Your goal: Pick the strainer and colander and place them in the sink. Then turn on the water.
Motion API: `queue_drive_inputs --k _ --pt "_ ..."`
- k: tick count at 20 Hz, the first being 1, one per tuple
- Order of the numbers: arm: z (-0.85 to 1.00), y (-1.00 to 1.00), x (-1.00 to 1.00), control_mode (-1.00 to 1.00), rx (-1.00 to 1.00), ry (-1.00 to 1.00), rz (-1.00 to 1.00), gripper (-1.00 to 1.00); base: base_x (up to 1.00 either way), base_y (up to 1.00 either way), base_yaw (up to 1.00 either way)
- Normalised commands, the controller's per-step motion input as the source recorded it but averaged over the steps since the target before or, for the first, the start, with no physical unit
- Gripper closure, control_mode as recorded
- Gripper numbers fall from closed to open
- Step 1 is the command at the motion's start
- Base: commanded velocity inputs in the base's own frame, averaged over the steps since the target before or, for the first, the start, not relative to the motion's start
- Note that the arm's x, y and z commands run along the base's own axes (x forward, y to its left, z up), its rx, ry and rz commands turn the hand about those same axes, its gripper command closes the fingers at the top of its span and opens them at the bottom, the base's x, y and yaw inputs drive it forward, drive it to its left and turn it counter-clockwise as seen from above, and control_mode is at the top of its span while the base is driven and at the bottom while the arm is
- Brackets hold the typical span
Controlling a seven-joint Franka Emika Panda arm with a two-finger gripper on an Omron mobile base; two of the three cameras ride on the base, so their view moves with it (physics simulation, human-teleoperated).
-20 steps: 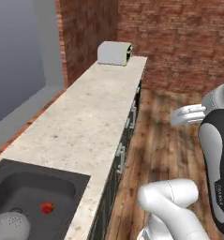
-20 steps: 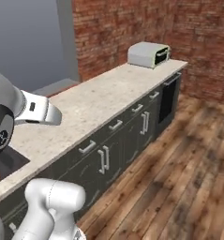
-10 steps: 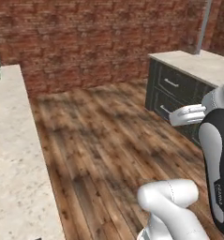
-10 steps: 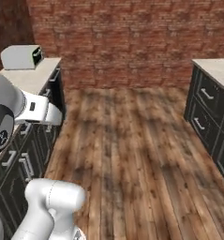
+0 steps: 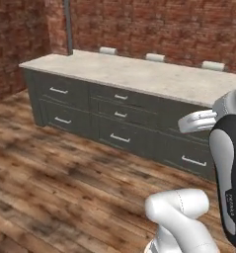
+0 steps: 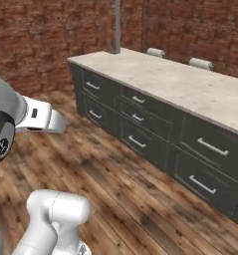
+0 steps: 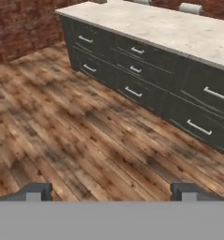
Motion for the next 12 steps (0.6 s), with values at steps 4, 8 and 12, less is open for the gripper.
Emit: queue_drive_inputs --k 4,8,12 --pt "0.00 0.00 0.00 1.00 0.00 0.00 0.00 -1.00 0.00 0.00 -1.00" --pt "0.00 0.00 0.00 1.00 0.00 0.00 0.00 -1.00 0.00 0.00 -0.92" --pt "0.00 0.00 0.00 1.00 0.00 0.00 0.00 -1.00 0.06 0.01 -0.60"
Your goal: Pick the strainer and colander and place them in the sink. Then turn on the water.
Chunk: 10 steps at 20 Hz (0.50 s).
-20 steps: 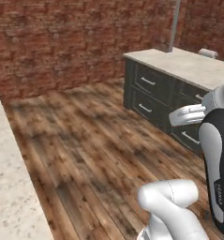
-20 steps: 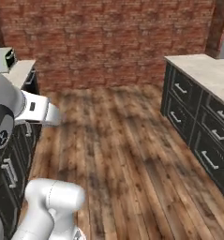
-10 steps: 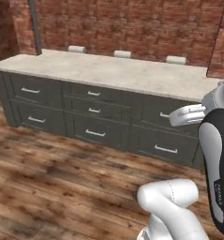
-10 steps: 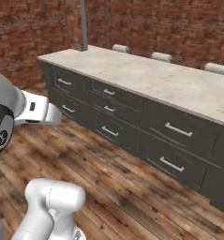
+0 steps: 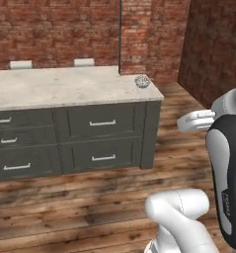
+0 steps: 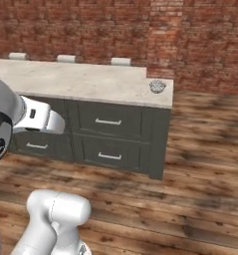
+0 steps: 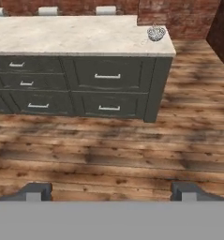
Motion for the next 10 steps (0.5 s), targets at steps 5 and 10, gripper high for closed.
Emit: queue_drive_inputs --k 5,10 --pt "0.00 0.00 0.00 1.00 0.00 0.00 0.00 -1.00 0.44 0.17 -0.38" --pt "0.00 0.00 0.00 1.00 0.00 0.00 0.00 -1.00 0.94 0.62 -0.24"
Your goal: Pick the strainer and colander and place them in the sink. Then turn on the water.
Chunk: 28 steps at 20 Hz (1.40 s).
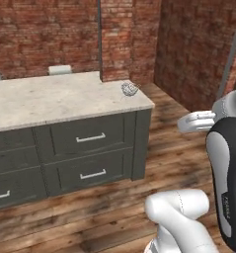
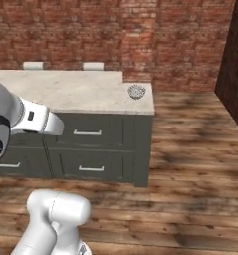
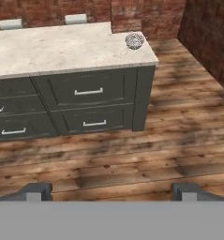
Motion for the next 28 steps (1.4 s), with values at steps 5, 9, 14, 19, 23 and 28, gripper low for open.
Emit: queue_drive_inputs --k 5,9,14,19,23,28 --pt "0.00 0.00 0.00 1.00 0.00 0.00 0.00 -1.00 0.99 0.21 -0.26" --pt "0.00 0.00 0.00 1.00 0.00 0.00 0.00 -1.00 0.88 0.05 -0.28" --pt "0.00 0.00 0.00 1.00 0.00 0.00 0.00 -1.00 0.68 -0.13 -0.29" --pt "0.00 0.00 0.00 1.00 0.00 0.00 0.00 -1.00 0.75 0.35 -0.19" --pt "0.00 0.00 0.00 1.00 0.00 0.00 0.00 -1.00 0.71 0.50 -0.21" --pt "0.00 0.00 0.00 1.00 0.00 0.00 0.00 -1.00 0.42 0.00 -0.16"
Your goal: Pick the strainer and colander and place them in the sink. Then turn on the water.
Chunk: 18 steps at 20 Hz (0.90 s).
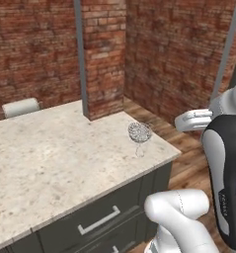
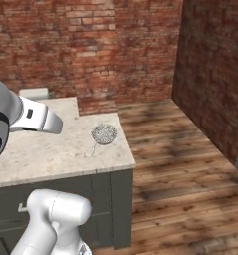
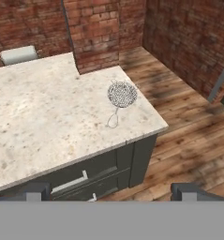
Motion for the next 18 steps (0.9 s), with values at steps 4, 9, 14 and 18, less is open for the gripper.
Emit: queue_drive_inputs --k 4,9,14,18 --pt "0.00 0.00 0.00 1.00 0.00 0.00 0.00 -1.00 0.19 -0.21 -0.14" --pt "0.00 0.00 0.00 1.00 0.00 0.00 0.00 -1.00 0.18 -0.02 -0.05" --pt "0.00 0.00 0.00 1.00 0.00 0.00 0.00 -1.00 0.42 0.00 0.00" --pt "0.00 0.00 0.00 1.00 0.00 0.00 0.00 -1.00 0.54 -0.33 0.19"
